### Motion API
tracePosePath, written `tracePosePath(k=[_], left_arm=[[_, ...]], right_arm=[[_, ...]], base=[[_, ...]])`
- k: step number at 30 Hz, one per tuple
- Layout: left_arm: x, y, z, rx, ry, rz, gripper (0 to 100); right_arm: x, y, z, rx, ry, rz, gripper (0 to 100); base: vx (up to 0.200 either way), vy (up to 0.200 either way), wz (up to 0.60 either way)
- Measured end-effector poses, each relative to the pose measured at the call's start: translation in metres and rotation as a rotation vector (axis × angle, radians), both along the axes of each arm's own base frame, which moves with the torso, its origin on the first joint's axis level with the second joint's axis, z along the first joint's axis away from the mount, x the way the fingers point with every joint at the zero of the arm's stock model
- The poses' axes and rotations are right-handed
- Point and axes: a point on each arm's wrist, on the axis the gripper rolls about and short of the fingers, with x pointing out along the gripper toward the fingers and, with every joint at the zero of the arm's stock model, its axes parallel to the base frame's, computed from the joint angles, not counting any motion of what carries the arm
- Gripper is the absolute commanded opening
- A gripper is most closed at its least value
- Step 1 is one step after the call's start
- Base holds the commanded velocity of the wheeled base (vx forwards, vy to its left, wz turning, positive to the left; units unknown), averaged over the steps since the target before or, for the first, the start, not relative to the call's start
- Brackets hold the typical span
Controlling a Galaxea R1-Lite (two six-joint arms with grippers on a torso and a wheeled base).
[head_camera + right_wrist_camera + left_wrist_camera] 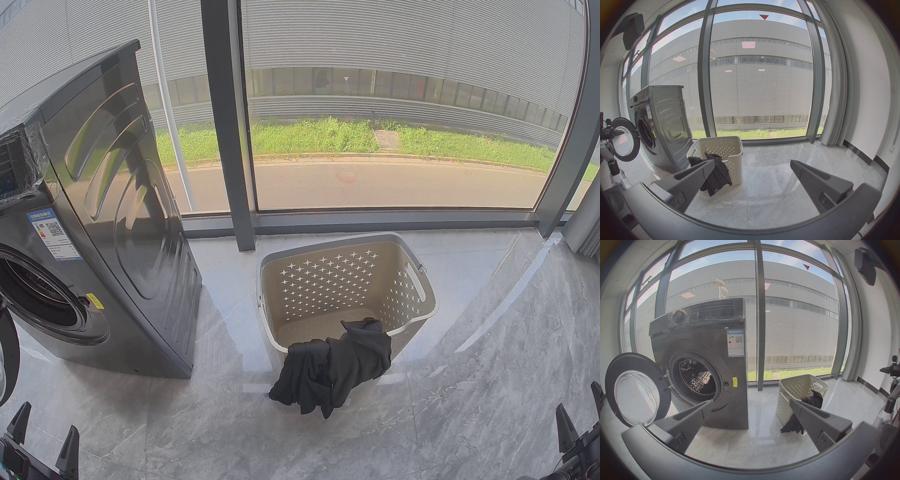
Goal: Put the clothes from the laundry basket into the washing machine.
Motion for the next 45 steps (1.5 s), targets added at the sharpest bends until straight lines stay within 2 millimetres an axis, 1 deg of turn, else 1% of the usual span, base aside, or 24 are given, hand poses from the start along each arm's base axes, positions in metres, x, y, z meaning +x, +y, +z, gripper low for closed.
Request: tracePosePath(k=[5, 21, 22, 24, 27, 30, 32, 36, 41, 45], left_arm=[[0.000, 0.000, 0.000, -0.001, 0.000, -0.007, 100], [0.000, 0.000, 0.000, 0.012, 0.001, -0.010, 100], [0.000, 0.000, 0.000, 0.012, 0.001, -0.010, 100], [0.000, 0.000, 0.000, 0.012, 0.001, -0.010, 100], [0.000, 0.000, 0.000, 0.012, 0.001, -0.010, 100], [0.000, 0.000, 0.000, 0.012, 0.001, -0.010, 100], [0.000, 0.000, 0.000, 0.012, 0.001, -0.010, 100], [0.000, 0.000, 0.000, 0.012, 0.001, -0.010, 100], [0.000, 0.000, 0.000, 0.012, 0.001, -0.011, 100], [0.000, 0.000, 0.000, 0.011, 0.001, -0.011, 100]], right_arm=[[0.000, 0.000, 0.000, 0.000, 0.000, 0.001, 100], [0.000, 0.000, 0.001, -0.003, -0.010, 0.014, 100], [-0.001, 0.000, 0.003, -0.003, -0.015, 0.016, 100], [-0.004, 0.001, 0.013, -0.003, -0.048, 0.023, 100], [-0.009, 0.001, 0.033, -0.001, -0.082, 0.047, 100], [-0.008, 0.002, 0.050, 0.008, -0.068, 0.093, 100], [-0.002, 0.002, 0.058, 0.017, -0.020, 0.139, 100], [0.017, 0.004, 0.072, 0.035, 0.099, 0.226, 100], [0.054, 0.008, 0.083, 0.054, 0.240, 0.328, 100], [0.086, 0.014, 0.087, 0.070, 0.327, 0.404, 100]], base=[[0.000, 0.200, 0.00], [0.000, 0.000, 0.00], [0.000, 0.000, 0.00], [0.000, 0.000, 0.00], [0.000, 0.000, 0.00], [0.000, 0.000, 0.00], [0.000, 0.000, 0.00], [0.000, 0.000, 0.00], [0.000, 0.000, 0.00], [0.000, 0.000, 0.00]])
